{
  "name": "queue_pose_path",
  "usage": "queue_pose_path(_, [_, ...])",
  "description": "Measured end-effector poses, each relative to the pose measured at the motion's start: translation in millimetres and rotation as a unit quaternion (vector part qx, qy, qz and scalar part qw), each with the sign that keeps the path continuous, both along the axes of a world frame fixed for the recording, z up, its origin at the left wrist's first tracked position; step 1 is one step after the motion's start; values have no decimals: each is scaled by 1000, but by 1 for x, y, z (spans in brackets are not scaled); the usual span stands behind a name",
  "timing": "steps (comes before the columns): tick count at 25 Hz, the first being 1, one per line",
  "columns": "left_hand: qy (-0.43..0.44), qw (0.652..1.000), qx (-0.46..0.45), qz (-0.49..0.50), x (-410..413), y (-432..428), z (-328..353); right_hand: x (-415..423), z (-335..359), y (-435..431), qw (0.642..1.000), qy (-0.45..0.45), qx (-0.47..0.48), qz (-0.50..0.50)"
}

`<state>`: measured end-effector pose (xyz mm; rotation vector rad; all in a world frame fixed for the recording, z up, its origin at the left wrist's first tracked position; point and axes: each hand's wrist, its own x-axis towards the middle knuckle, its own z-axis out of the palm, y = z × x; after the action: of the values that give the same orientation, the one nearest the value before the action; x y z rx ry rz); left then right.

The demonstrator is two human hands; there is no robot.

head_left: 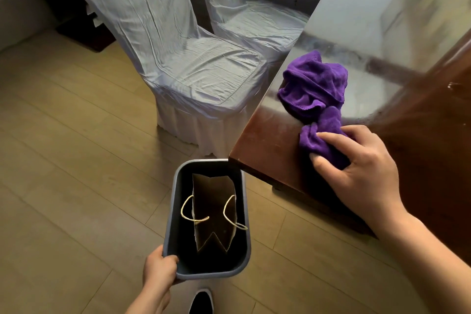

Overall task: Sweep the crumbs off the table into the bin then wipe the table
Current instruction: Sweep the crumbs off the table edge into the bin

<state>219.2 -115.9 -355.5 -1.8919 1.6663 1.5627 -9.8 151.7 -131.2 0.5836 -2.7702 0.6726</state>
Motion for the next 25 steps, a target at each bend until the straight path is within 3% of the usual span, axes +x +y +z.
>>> queue_pose_path(8, [15, 997, 23, 77, -33, -24, -87, -9, -13, -49, 997, 46, 52, 36])
queue_pose_path(17, [7, 998, 28, 58, -68, -36, -171, -16, -23, -77, 983, 110, 93, 113])
queue_pose_path(25, [-31, 999, -22, 12, -74, -44, -213, -18, -28, -81, 978, 149, 99, 111])
